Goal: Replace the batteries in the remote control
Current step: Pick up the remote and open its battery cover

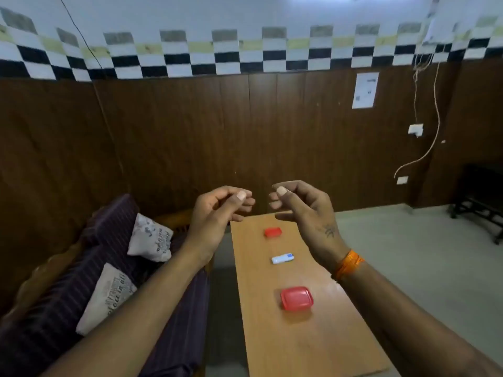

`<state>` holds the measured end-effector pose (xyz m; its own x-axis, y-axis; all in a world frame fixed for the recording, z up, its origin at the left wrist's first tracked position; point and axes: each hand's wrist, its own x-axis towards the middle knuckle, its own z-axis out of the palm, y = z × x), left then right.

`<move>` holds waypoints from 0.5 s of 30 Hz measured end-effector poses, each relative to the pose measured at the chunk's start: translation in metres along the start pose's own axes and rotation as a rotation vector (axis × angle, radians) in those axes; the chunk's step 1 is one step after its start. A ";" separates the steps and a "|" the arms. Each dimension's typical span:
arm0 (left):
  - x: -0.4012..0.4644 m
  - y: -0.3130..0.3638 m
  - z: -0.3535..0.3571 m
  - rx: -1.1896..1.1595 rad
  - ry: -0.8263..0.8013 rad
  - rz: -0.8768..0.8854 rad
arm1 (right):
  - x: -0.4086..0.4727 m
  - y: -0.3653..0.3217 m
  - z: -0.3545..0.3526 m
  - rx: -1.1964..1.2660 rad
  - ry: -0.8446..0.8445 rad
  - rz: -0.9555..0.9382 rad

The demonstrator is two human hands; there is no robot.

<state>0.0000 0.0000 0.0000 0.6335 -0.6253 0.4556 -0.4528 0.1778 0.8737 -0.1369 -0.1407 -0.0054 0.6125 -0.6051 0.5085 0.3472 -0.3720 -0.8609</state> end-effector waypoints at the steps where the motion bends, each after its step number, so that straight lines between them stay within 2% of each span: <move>1: 0.001 -0.006 0.000 -0.013 -0.002 -0.003 | -0.001 0.005 0.006 -0.009 0.016 0.019; 7: 0.019 -0.055 0.002 -0.070 0.006 -0.046 | 0.008 0.055 0.023 -0.045 0.050 0.105; 15: 0.078 -0.120 0.020 -0.102 0.005 -0.126 | 0.067 0.128 0.021 -0.077 0.058 0.132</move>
<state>0.0912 -0.0854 -0.0730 0.6844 -0.6442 0.3415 -0.3035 0.1741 0.9368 -0.0367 -0.2139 -0.0815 0.6061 -0.6913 0.3934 0.2097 -0.3381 -0.9174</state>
